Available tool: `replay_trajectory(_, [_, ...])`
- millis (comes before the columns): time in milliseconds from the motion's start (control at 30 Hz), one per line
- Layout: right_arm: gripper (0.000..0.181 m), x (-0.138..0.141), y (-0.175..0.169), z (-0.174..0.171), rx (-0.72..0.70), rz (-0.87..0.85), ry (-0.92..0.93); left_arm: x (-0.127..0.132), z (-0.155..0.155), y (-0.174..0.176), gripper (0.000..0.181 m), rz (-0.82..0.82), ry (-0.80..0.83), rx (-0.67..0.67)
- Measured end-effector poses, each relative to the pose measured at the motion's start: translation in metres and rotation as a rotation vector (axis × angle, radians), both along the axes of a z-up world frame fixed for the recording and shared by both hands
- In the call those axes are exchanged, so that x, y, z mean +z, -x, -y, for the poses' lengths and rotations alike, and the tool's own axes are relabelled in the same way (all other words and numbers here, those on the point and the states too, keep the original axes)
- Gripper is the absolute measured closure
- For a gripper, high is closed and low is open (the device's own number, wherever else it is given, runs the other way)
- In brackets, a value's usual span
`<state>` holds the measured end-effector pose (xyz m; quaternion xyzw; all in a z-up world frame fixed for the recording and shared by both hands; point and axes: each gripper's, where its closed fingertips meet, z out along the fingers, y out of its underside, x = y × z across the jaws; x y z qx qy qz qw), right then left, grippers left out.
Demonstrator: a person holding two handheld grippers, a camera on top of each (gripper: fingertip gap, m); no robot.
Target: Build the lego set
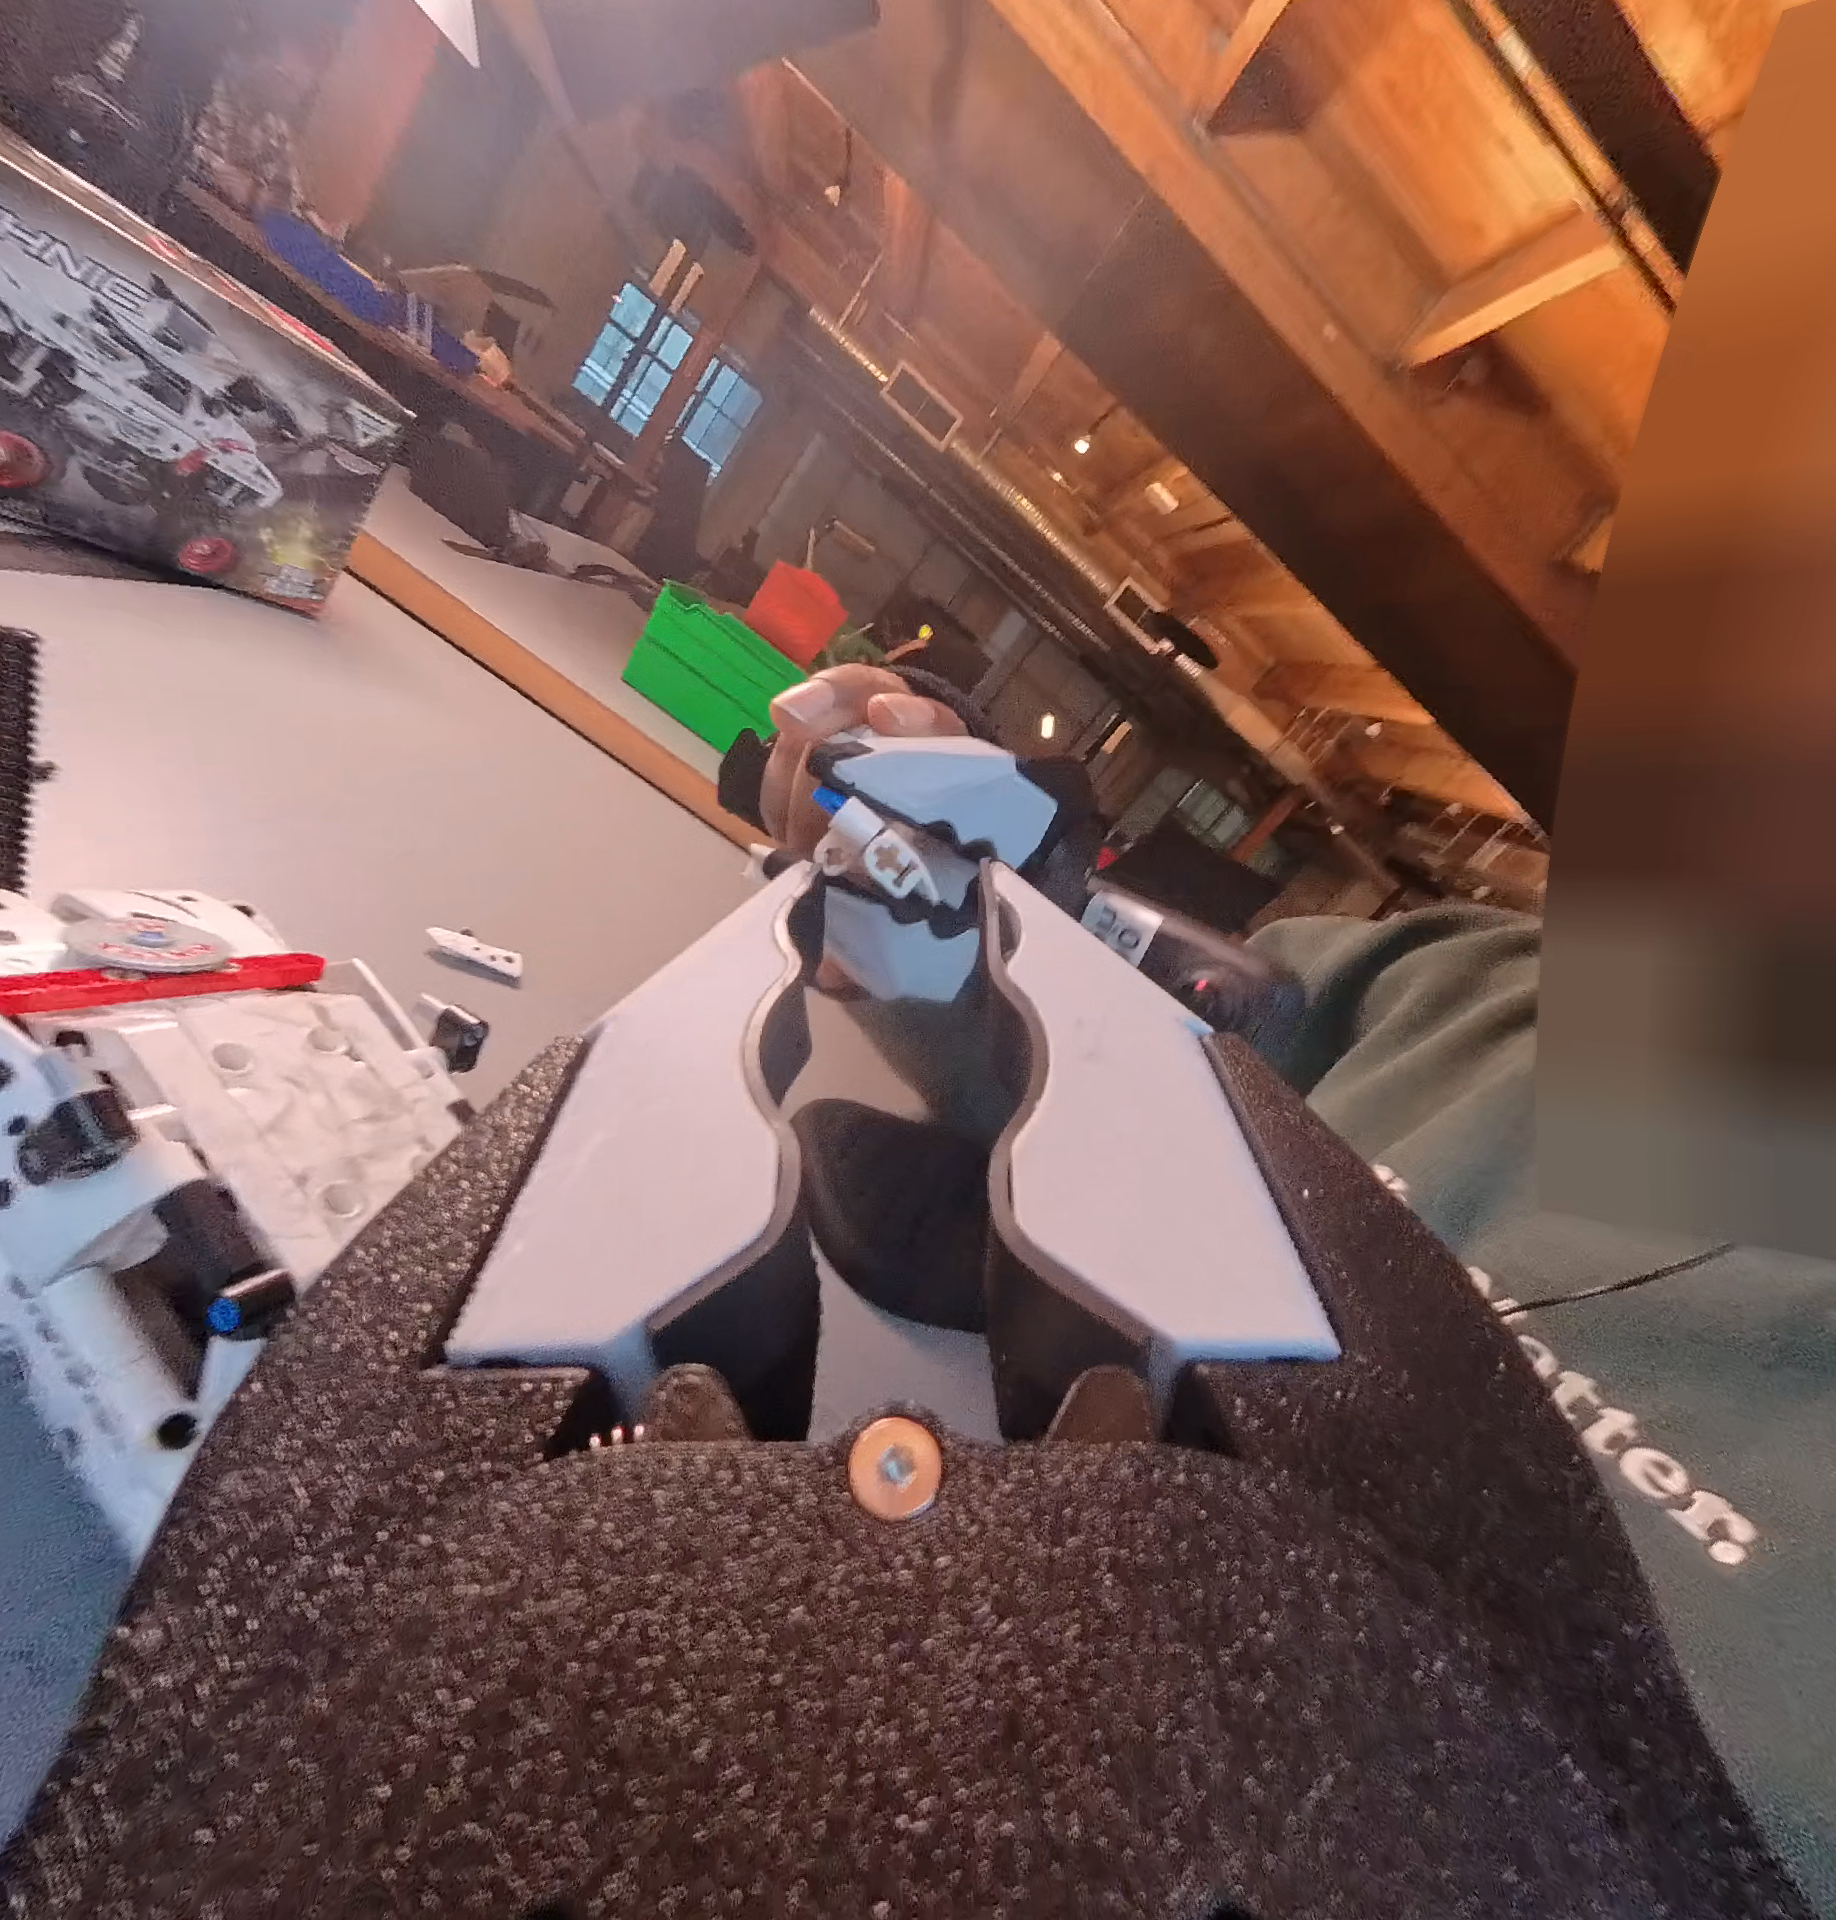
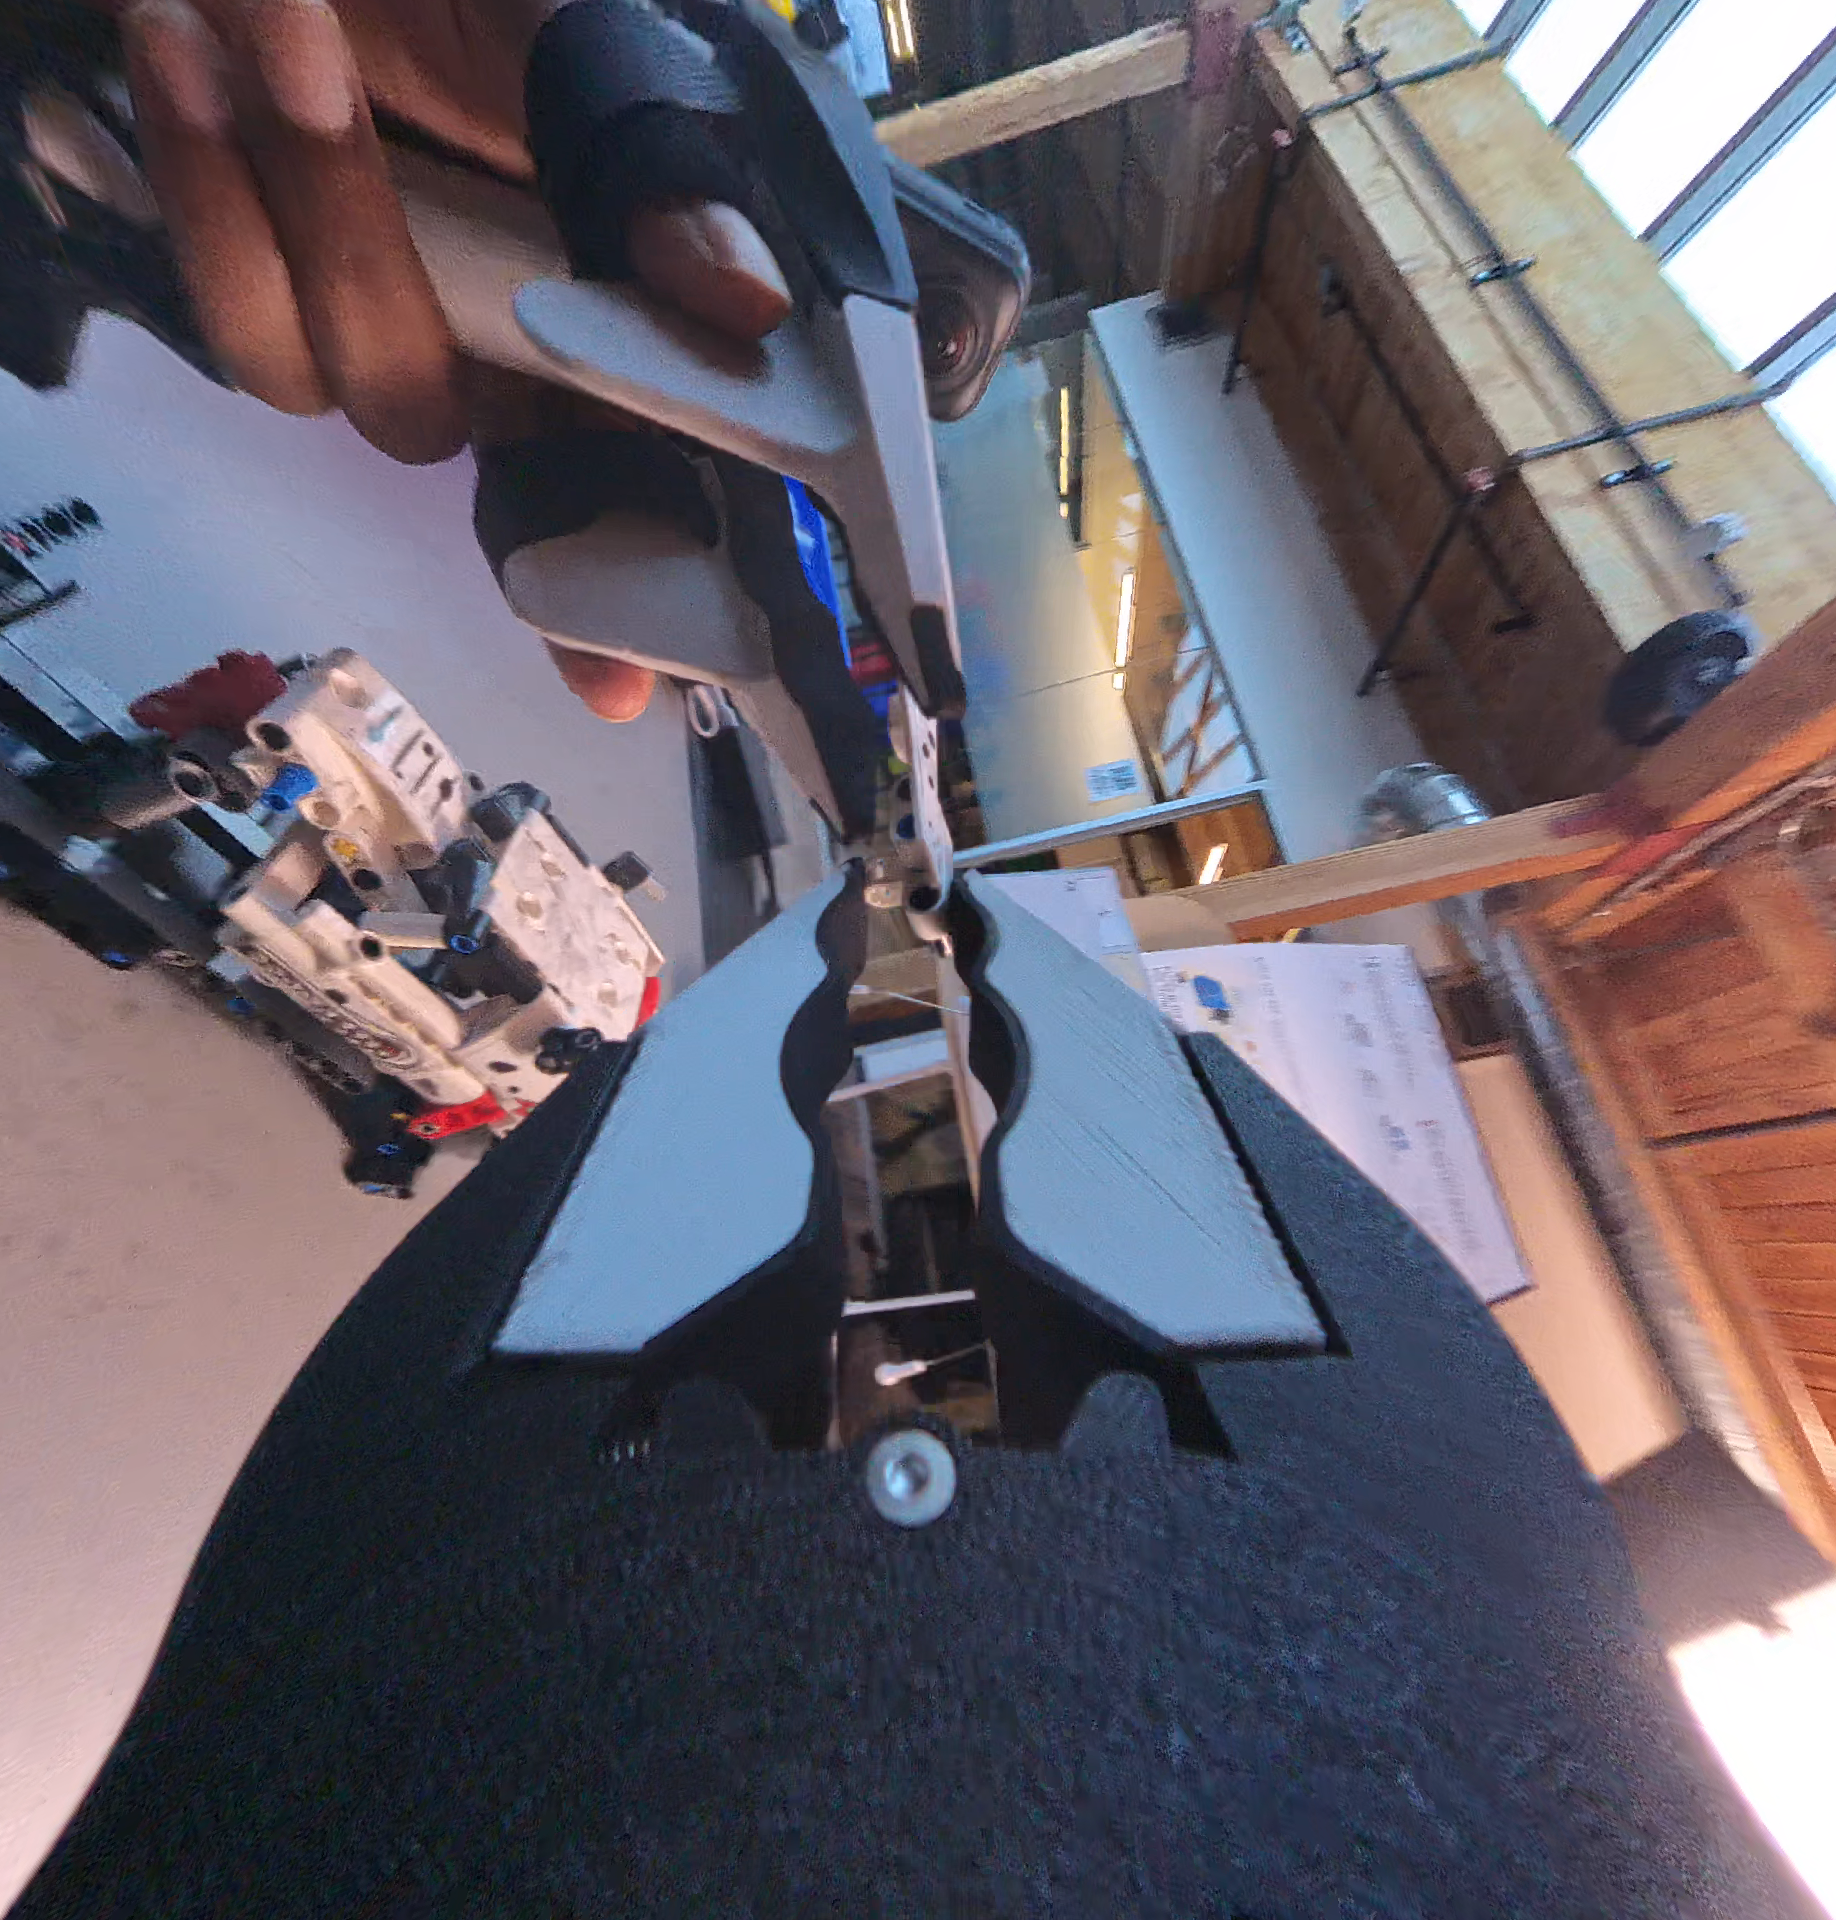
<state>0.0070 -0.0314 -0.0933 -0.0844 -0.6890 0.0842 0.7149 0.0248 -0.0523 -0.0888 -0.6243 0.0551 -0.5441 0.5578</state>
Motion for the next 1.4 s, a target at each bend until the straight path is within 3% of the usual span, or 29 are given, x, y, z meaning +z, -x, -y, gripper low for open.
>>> replay_trajectory(100, [0.167, 0.000, 0.003, 0.002, -0.041, -0.082, -0.123, -0.001, -0.005, 0.004, 0.170, 0.085, 0.048, 0.010])
replay_trajectory(200, [0.165, -0.004, 0.005, 0.000, -0.042, -0.090, -0.119, -0.009, -0.007, 0.005, 0.174, -0.021, 0.043, 0.054])
replay_trajectory(300, [0.160, -0.010, 0.003, 0.003, 0.076, 0.073, 0.230, -0.012, -0.004, 0.011, 0.177, -0.232, -0.032, 0.115])
replay_trajectory(367, [0.144, -0.009, -0.006, 0.008, 0.189, 0.247, 0.547, -0.011, -0.001, 0.014, 0.177, -0.382, -0.098, 0.161])
replay_trajectory(533, [0.129, 0.000, -0.020, 0.013, 0.386, 0.534, 1.195, -0.008, 0.007, -0.007, 0.177, -0.697, -0.306, 0.218])
replay_trajectory(600, [0.139, 0.001, -0.022, 0.021, 0.492, 0.574, 1.303, -0.009, 0.008, -0.017, 0.177, -0.738, -0.335, 0.205])
replay_trajectory(667, [0.163, -0.001, -0.025, 0.033, 0.557, 0.597, 1.286, -0.012, 0.010, -0.022, 0.177, -0.762, -0.347, 0.192])
replay_trajectory(700, [0.165, -0.003, -0.025, 0.036, 0.560, 0.590, 1.266, -0.013, 0.011, -0.023, 0.177, -0.770, -0.353, 0.191])
replay_trajectory(1000, [0.158, -0.008, -0.028, 0.042, 0.548, 0.625, 1.196, -0.018, 0.018, -0.030, 0.177, -0.846, -0.420, 0.166])
replay_trajectory(1200, [0.165, -0.019, -0.038, 0.049, 0.568, 0.754, 1.196, -0.027, 0.019, -0.035, 0.177, -0.939, -0.471, 0.167])
replay_trajectory(1400, [0.169, -0.006, -0.033, 0.045, 0.592, 0.606, 1.126, -0.020, 0.015, -0.029, 0.176, -0.825, -0.373, 0.171])
